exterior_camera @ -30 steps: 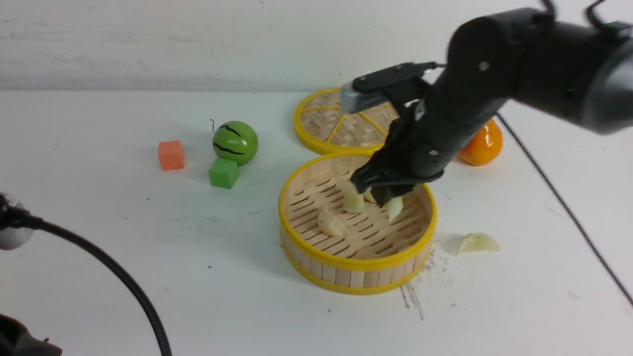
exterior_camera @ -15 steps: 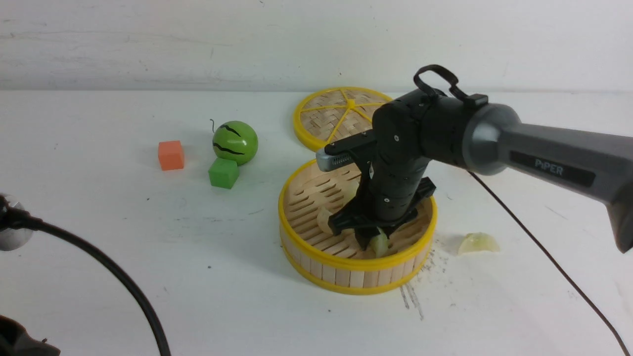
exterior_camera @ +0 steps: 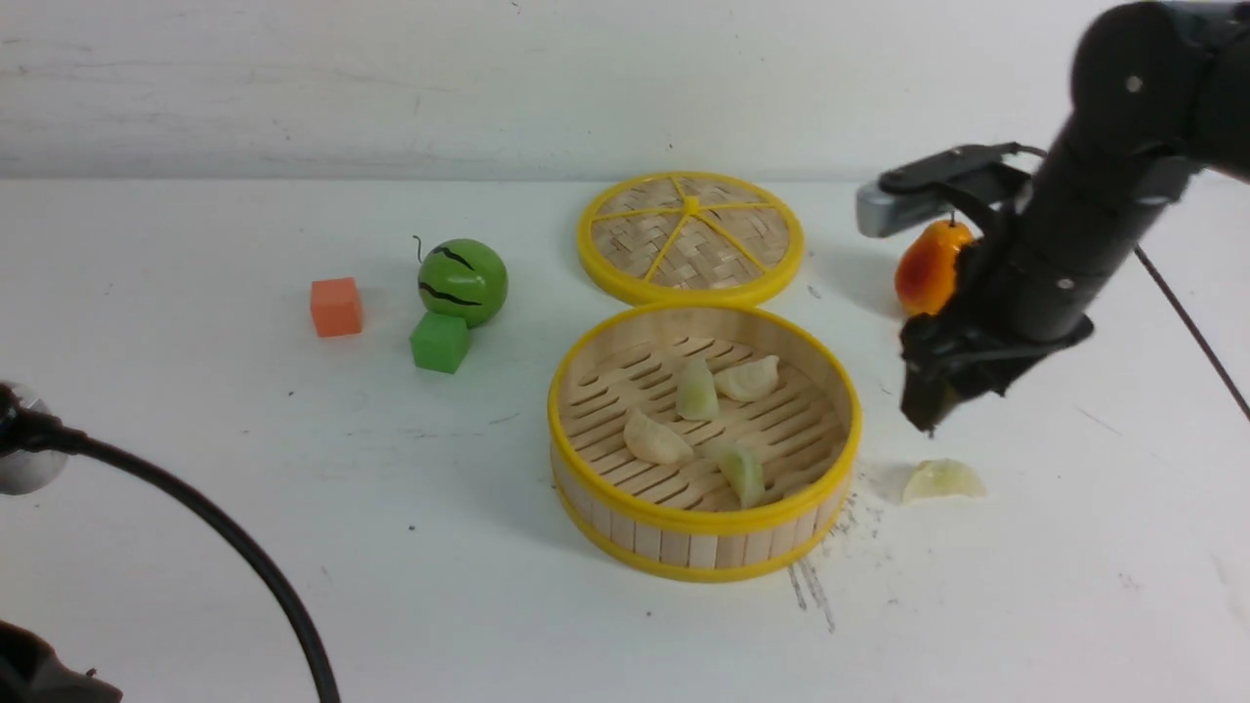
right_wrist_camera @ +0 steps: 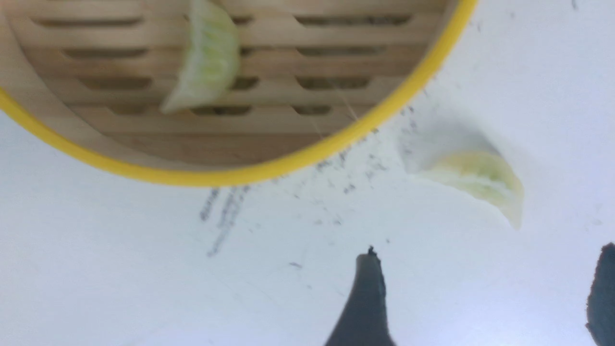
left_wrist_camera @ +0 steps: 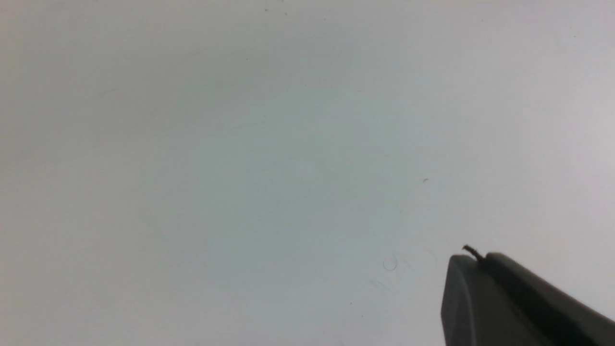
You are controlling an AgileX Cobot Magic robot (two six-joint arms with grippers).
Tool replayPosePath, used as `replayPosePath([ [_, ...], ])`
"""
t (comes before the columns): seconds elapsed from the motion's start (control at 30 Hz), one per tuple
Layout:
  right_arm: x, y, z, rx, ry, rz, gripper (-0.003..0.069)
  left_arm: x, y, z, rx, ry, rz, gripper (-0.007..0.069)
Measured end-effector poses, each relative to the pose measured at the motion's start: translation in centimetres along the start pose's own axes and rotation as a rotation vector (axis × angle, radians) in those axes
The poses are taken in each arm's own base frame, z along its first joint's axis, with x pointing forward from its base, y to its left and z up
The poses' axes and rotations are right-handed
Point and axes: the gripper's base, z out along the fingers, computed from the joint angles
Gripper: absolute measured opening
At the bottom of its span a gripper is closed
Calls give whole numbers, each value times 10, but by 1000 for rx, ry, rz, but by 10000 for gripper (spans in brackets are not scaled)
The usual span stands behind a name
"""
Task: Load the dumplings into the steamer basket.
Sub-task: Use the right arm to grab a dumpling
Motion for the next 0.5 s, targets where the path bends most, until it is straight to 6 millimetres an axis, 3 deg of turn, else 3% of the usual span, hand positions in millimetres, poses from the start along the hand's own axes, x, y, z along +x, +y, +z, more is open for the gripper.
replayPosePath([
  [0.1, 5, -23, 17, -19, 22, -104, 514, 0, -1, 0, 11, -2, -3, 11],
  [0.23, 3, -37, 44, 10, 26, -242, 495, 0, -2, 0, 25, -4, 10, 14],
  [0.5, 5, -48, 93, -3, 76, -349, 492, 0, -4, 0, 39, 0, 12, 14],
])
